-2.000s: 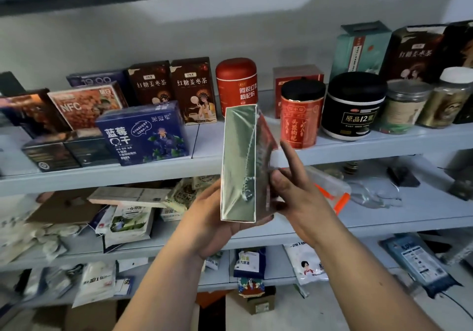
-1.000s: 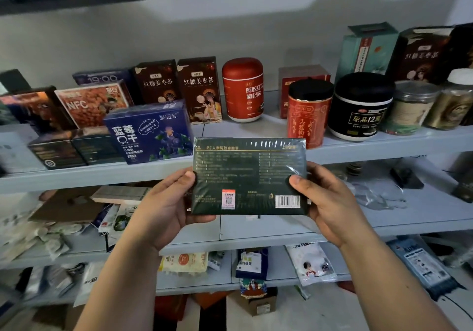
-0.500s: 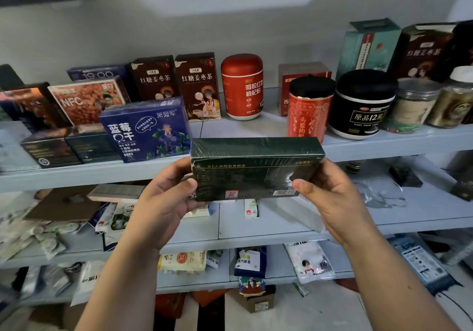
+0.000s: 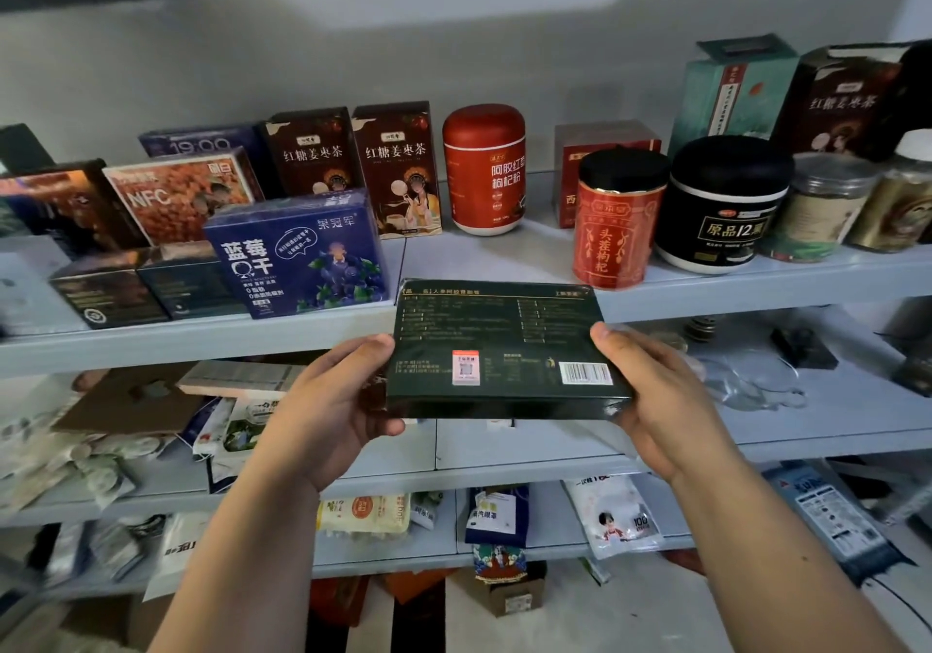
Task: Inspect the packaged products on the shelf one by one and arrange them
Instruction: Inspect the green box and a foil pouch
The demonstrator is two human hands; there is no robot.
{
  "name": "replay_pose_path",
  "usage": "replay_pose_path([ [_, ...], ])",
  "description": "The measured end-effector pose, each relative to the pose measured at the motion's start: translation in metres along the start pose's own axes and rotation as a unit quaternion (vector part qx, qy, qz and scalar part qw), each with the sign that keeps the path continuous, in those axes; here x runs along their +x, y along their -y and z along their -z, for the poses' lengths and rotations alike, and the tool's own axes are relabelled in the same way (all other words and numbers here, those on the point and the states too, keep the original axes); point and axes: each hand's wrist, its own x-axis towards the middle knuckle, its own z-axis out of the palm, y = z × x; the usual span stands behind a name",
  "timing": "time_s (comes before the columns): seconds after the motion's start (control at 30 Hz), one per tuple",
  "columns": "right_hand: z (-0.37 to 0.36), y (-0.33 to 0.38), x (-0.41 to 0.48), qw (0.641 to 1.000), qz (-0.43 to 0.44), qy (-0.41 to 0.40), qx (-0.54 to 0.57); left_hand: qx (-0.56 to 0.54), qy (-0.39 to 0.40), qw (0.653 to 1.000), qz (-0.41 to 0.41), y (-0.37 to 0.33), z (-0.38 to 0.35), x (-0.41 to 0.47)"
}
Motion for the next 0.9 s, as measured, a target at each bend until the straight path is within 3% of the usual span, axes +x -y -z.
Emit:
replay_pose_path([
  [0.27,-0.004,0.000,0.001,1.000,-0.017,-0.001,-0.002,0.018,0.004,1.000,0.014,0.002,0.006,0.003],
  [0.6,-0.005,0.002,-0.002,0.999,0.027,0.006,0.022,0.055,-0.018,0.998,-0.009,0.007,0.002,0.004],
  [0.8,-0.008,0.004,-0.004,0.990,0.093,0.096,0.030,0.161,-0.047,0.984,-0.053,0.024,-0.007,0.007],
  [0.9,-0.015,0.004,-0.009,0.983,0.090,0.149,0.053,0.106,-0.017,0.993,-0.049,0.032,-0.016,0.006],
])
